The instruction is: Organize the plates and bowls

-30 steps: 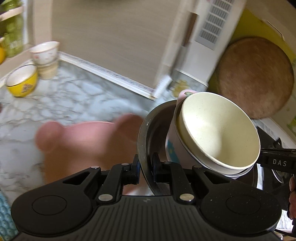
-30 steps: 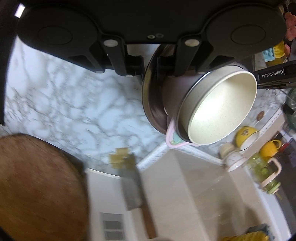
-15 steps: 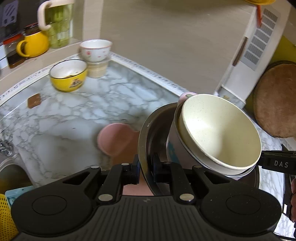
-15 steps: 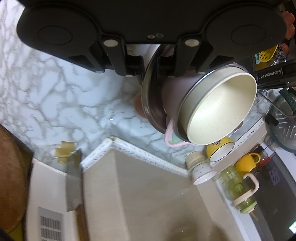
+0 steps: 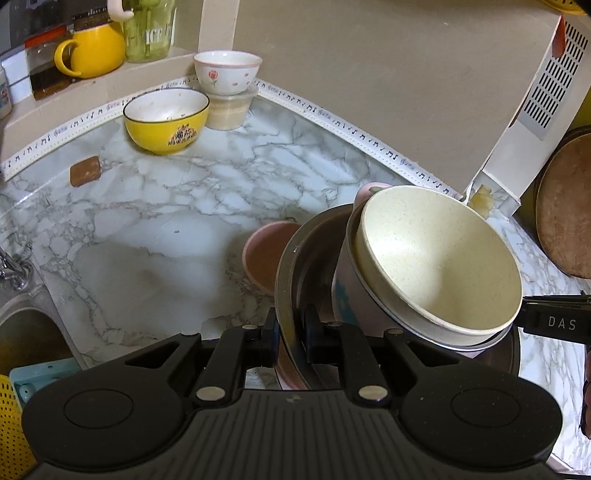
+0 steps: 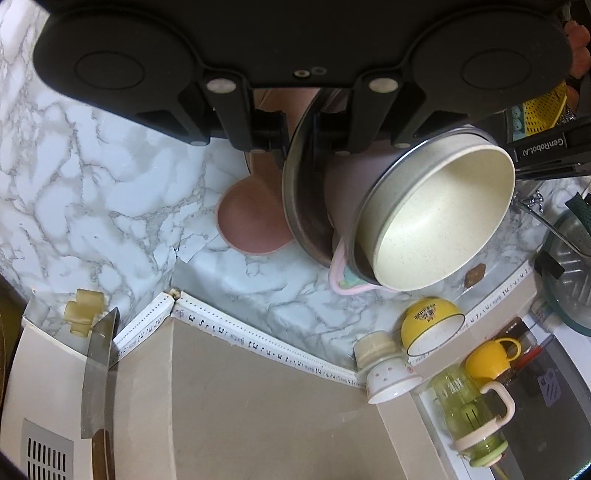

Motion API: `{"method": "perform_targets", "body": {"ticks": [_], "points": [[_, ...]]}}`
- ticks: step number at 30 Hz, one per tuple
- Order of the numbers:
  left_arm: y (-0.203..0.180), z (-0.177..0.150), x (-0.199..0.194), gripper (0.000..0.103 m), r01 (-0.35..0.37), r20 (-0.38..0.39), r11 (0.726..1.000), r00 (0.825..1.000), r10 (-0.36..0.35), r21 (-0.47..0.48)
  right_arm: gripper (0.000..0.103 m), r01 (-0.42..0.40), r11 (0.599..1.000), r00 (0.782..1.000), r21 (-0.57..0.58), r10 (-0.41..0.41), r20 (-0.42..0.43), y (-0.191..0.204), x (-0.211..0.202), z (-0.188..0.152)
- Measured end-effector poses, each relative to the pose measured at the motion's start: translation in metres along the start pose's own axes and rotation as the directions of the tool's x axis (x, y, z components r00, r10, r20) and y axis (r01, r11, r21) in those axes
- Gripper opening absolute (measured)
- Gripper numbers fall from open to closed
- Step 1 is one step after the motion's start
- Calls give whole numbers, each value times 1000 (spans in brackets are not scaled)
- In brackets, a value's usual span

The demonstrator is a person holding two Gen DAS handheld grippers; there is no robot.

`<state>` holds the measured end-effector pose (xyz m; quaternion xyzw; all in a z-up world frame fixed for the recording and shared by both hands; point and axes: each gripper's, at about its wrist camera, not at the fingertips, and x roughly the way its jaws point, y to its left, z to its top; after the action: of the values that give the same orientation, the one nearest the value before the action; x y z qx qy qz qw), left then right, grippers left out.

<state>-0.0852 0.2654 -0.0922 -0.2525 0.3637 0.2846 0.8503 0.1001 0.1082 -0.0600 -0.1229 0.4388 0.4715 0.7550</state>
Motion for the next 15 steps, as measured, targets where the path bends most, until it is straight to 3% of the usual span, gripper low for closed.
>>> {"method": "perform_targets", "body": {"ticks": [15], "points": [[0, -10, 21, 12, 9, -11, 1000, 1000, -9, -15, 13, 15, 1000, 1000, -23, -15, -12, -7, 15, -2]]}}
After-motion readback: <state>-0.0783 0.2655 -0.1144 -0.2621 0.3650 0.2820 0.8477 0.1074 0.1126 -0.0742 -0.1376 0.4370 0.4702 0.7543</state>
